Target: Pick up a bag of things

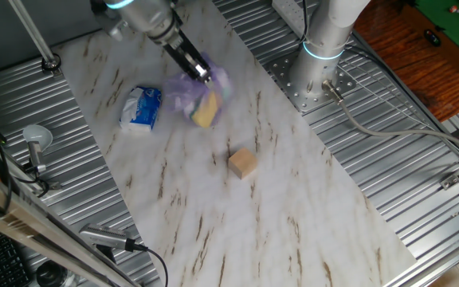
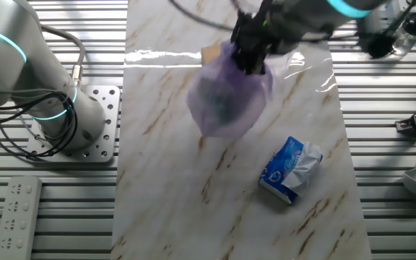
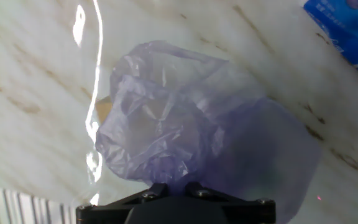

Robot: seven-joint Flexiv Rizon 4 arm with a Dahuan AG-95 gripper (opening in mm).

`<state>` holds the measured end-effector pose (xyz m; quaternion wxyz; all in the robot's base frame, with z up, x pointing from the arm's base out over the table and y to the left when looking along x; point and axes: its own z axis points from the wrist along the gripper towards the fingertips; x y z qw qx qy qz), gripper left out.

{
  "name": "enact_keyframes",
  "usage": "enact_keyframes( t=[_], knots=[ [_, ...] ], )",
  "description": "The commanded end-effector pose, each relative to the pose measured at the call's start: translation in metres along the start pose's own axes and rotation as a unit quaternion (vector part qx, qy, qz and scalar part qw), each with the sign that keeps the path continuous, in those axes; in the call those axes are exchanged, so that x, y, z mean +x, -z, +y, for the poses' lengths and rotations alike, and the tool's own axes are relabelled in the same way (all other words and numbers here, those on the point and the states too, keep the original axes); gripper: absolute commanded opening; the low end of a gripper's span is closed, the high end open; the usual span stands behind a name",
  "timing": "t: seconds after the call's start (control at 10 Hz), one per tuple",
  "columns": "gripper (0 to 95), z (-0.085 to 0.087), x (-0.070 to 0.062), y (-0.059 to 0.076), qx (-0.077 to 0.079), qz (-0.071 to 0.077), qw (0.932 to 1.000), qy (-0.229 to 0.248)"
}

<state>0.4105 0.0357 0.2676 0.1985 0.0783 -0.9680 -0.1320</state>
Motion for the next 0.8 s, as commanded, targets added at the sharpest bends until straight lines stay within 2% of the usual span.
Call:
enact_keyframes(
  t=[0.1,0.2,0.3,0.5,0.8],
  knots=[
    [0.0,0.011,0.005,0.016,-0.002,0.003,1.0,-0.008],
    [0.0,0.024,0.011,0.029,0.006,0.003,0.9999,-0.008],
    [0.0,0.031,0.014,0.035,0.012,0.002,0.9999,-0.009],
    [0.0,0.039,0.015,0.038,0.016,0.001,0.9998,-0.011],
    [0.0,0.041,0.016,0.038,0.016,0.0,0.9998,-0.007]
  ],
)
